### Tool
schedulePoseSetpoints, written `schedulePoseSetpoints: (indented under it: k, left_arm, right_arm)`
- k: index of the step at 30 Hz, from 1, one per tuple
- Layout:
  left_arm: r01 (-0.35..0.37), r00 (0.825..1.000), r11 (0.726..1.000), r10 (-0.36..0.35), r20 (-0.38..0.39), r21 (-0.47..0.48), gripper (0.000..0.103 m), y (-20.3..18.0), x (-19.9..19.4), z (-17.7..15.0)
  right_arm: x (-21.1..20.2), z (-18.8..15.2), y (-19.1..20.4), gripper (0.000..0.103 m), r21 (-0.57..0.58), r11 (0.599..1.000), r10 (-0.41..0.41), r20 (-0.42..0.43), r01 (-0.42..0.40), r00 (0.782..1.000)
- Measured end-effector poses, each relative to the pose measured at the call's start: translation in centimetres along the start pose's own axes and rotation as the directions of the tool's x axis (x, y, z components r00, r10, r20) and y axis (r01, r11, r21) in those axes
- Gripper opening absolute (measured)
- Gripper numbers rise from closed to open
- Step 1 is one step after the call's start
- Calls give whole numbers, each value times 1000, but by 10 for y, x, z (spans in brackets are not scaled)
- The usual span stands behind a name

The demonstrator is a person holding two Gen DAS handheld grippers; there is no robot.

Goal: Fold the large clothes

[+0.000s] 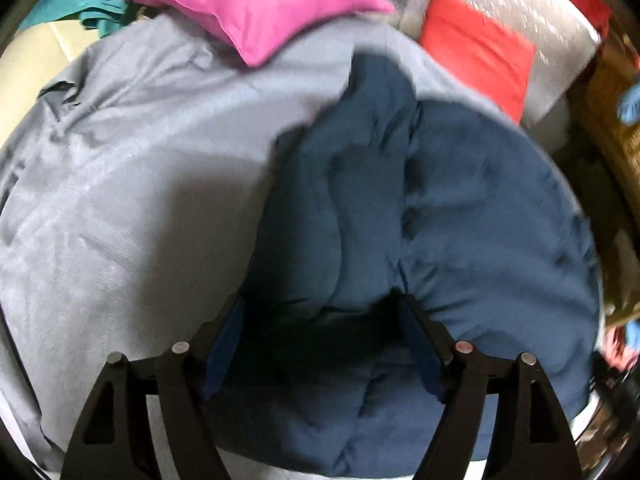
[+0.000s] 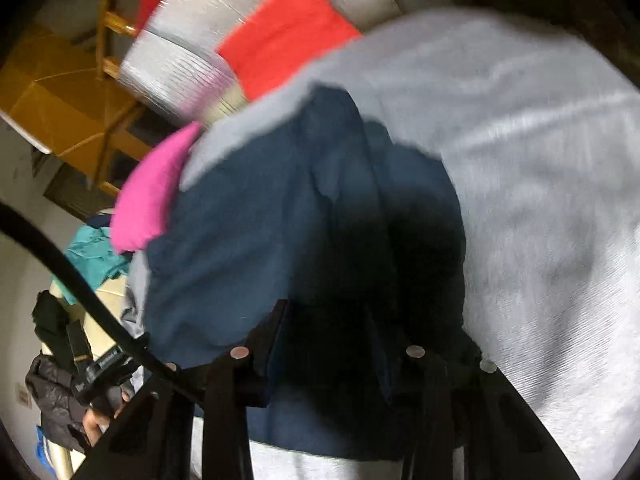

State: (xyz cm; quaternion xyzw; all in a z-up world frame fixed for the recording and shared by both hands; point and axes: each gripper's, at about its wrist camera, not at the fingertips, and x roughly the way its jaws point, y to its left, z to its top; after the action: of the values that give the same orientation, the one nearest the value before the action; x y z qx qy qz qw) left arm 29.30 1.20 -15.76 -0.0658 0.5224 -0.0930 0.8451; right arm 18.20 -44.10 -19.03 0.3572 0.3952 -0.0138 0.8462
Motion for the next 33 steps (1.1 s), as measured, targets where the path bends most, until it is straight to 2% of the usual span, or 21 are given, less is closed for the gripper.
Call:
schedulePoseSetpoints:
  k: [2, 4, 6, 9, 12, 14, 15, 17, 20, 21, 23, 25, 26, 27, 28, 29, 30, 31, 33]
  left_arm:
    - [1, 1000, 1000, -1, 17, 18, 78, 0, -11, 1]
    - [31, 997, 999, -32, 69, 18, 78, 8, -29, 1]
    - [66, 991, 997, -63, 117, -29, 78, 28, -44, 3]
    - [125, 983, 985, -106, 149, -123, 85, 62, -54, 7]
    - [167, 984, 960, -149, 96, -224, 86, 94, -40, 9]
    - [211, 977, 940, -210, 34, -269, 86, 102, -24, 8]
    - [241, 968, 928, -251, 3, -282, 86, 103, -15, 7]
    - [281, 952, 921, -303, -42, -271, 86, 92, -9, 2]
    - [322, 930, 921, -351, -111, -221, 87, 71, 1, -5]
    - [317, 928, 928, -346, -140, -194, 87, 62, 6, -8]
    - [286, 943, 946, -306, -132, -151, 88, 51, 7, -10]
    - [295, 947, 945, -309, -87, -138, 87, 45, 2, -11]
    - [309, 946, 942, -319, -61, -133, 86, 42, -2, -11]
    - [337, 939, 934, -343, -34, -120, 82, 37, -7, -11]
    - [360, 931, 927, -364, -24, -109, 70, 33, -11, -11]
    - [355, 934, 930, -357, -10, -95, 69, 29, -15, -10]
    - [337, 941, 939, -337, 11, -69, 68, 24, -21, -10]
    - [327, 945, 943, -327, 19, -59, 62, 22, -24, -12]
    - [323, 946, 944, -321, 38, -63, 53, 22, -29, -10]
  right_arm:
    - [-9, 0, 4, 41, -20, 1000, -7, 21, 7, 1000]
    - [-24, -3, 4, 52, -10, 1000, 25, 49, -25, 998]
    - [-42, -3, 0, 67, -4, 999, 50, 87, -50, 995]
    - [-65, 0, -16, 76, 16, 999, 28, 177, -32, 984]
    - [-66, 5, -44, 77, 107, 994, 9, 162, -27, 987]
    - [-55, 8, -60, 77, 153, 987, 32, 113, -49, 993]
    - [-50, 9, -64, 77, 158, 986, 38, 97, -53, 995]
    - [-34, 12, -69, 78, 168, 984, 46, 62, -56, 997]
    - [-2, 10, -72, 78, 201, 974, 108, -31, -100, 994]
    - [4, 9, -68, 81, 187, 977, 113, -31, -105, 993]
    - [7, 7, -56, 82, 135, 983, 130, -13, -127, 991]
    - [12, 5, -50, 75, 150, 975, 168, -13, -165, 986]
    - [12, 4, -45, 65, 137, 979, 153, -4, -151, 988]
    - [11, 3, -38, 56, 105, 987, 122, 1, -122, 992]
    - [9, 3, -31, 50, 77, 992, 101, 17, -102, 995]
    - [5, 4, -25, 42, 58, 993, 97, 38, -99, 995]
    - [-2, 4, -19, 39, 43, 993, 105, 64, -108, 992]
    - [-9, 4, -13, 38, 21, 993, 111, 91, -114, 990]
    - [-24, 2, -1, 36, -36, 993, 114, 148, -110, 982]
